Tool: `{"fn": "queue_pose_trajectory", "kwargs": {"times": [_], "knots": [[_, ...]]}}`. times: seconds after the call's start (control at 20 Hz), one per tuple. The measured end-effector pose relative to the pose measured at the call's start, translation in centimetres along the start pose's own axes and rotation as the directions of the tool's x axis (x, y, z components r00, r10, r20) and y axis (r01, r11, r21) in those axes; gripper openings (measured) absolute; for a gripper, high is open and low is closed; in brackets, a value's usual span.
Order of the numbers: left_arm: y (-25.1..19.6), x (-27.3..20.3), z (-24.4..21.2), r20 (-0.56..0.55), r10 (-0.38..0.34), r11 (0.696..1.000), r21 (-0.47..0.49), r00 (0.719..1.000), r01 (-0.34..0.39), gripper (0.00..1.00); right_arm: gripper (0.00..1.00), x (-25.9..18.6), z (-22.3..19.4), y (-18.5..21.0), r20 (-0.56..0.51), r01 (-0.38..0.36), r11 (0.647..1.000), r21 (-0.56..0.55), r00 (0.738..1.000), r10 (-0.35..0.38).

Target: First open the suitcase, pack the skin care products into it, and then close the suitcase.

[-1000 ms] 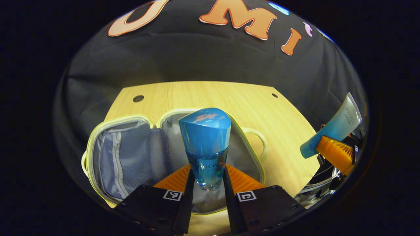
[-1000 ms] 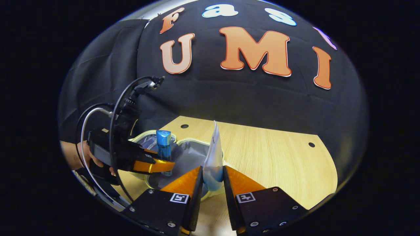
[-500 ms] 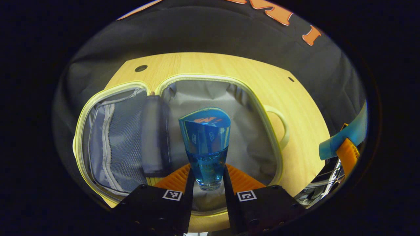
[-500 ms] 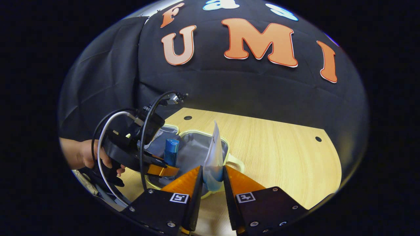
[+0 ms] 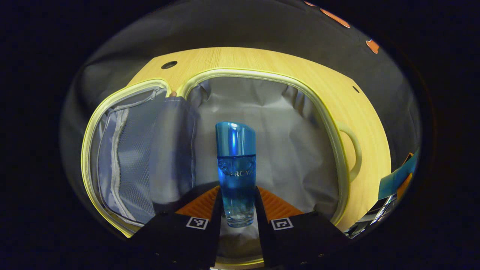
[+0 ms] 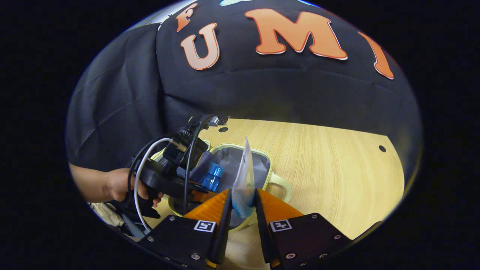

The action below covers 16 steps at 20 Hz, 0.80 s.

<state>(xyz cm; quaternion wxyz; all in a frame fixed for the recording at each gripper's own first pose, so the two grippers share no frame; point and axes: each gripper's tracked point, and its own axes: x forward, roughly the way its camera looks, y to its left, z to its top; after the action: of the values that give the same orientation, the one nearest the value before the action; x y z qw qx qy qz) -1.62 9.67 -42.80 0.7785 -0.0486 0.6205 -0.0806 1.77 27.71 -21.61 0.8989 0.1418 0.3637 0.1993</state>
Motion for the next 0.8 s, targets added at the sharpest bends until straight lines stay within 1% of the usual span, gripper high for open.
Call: {"fn": "queue_pose_trajectory", "kwargs": {"times": [0.1, 0.3, 0.4, 0.45, 0.5, 0.55, 0.6, 0.65, 0.8], "knots": [[-0.2, 0.5, 0.1, -0.006, 0.009, 1.000, -0.009, 1.000, -0.009, 0.46, 0.39, 0.6, -0.2, -0.5, -0.014, -0.011, 1.000, 0.017, 1.000, 0.011], [-0.1, 0.7, 1.4, 0.021, 0.047, 0.999, 0.013, 0.999, -0.048, 0.46, 0.39, 1.7, -0.4, -0.8, -0.038, -0.041, 0.998, 0.039, 0.998, 0.043], [0.3, 0.5, 1.8, 0.038, 0.083, 0.997, 0.004, 0.996, -0.083, 0.49, 0.39, 2.5, -0.8, -0.6, -0.062, -0.060, 0.997, 0.049, 0.996, 0.063], [0.3, 0.5, 1.9, 0.054, 0.082, 0.997, 0.000, 0.995, -0.082, 0.51, 0.38, 2.9, -1.1, -0.5, -0.078, -0.069, 0.996, 0.054, 0.994, 0.074], [0.4, 0.0, 2.0, 0.067, 0.086, 0.996, -0.003, 0.994, -0.086, 0.55, 0.39, 3.3, -1.4, -0.2, -0.092, -0.079, 0.995, 0.058, 0.992, 0.084], [0.5, -0.7, 2.0, 0.087, 0.084, 0.996, -0.005, 0.993, -0.084, 0.58, 0.39, 3.7, -1.7, -0.1, -0.104, -0.091, 0.994, 0.063, 0.990, 0.097], [0.7, -1.7, 2.2, 0.112, 0.089, 0.996, -0.013, 0.990, -0.088, 0.66, 0.39, 4.1, -1.9, 0.0, -0.113, -0.098, 0.993, 0.070, 0.988, 0.105], [0.6, -2.9, 2.3, 0.147, 0.078, 0.997, -0.029, 0.986, -0.074, 0.67, 0.39, 4.6, -2.1, 0.1, -0.128, -0.108, 0.991, 0.079, 0.985, 0.117], [1.5, -7.3, 2.7, 0.267, 0.090, 0.995, -0.056, 0.960, -0.078, 0.79, 0.39, 5.4, -2.9, 0.7, -0.160, -0.133, 0.985, 0.107, 0.976, 0.149]]}}
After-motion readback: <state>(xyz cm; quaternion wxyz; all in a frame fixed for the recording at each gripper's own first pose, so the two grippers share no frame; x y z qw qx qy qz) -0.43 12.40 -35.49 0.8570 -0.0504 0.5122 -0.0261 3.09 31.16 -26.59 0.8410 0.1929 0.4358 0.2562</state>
